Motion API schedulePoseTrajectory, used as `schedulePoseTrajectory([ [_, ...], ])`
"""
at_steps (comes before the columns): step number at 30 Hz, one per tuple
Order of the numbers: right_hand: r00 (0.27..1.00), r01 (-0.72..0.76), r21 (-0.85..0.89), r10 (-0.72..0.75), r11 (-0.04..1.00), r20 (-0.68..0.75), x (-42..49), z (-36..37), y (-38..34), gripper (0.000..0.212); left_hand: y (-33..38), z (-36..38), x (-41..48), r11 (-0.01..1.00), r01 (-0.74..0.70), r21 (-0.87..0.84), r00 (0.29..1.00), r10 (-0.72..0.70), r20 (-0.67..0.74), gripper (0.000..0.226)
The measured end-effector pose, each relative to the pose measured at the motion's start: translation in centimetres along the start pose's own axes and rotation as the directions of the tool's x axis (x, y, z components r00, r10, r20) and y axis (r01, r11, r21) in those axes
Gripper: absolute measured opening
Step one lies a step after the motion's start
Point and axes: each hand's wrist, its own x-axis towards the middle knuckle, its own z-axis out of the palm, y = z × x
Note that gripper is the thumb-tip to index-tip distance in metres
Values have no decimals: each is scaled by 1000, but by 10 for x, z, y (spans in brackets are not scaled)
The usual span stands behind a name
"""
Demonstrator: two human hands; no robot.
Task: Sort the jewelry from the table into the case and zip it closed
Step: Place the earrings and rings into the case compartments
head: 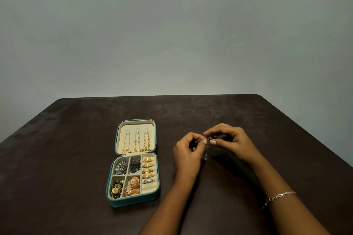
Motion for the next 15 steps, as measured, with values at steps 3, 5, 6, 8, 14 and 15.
schedulePoseTrajectory([
  [3,1000,-7,-19,7,1000,-8,0,-1,1,18,2,-1,-1,1000,-23,17,1000,23,-5,12],
  [5,999,-20,-23,19,1000,-35,0,0,1,20,0,-1,-1,999,-20,39,1000,20,-7,12],
  [6,998,-21,-24,20,999,-52,0,0,0,20,0,-1,-1,999,-15,51,1000,16,-7,11],
  [8,996,-15,-14,14,1000,-85,0,0,-2,18,-2,0,-1,998,-7,58,1000,8,-11,8],
  [14,991,9,106,5,994,-130,1,2,-8,13,0,-1,1,1000,0,16,1000,0,-27,14],
  [15,992,9,125,7,992,-129,0,2,-9,14,0,-1,1,1000,9,3,1000,-8,-25,17],
])
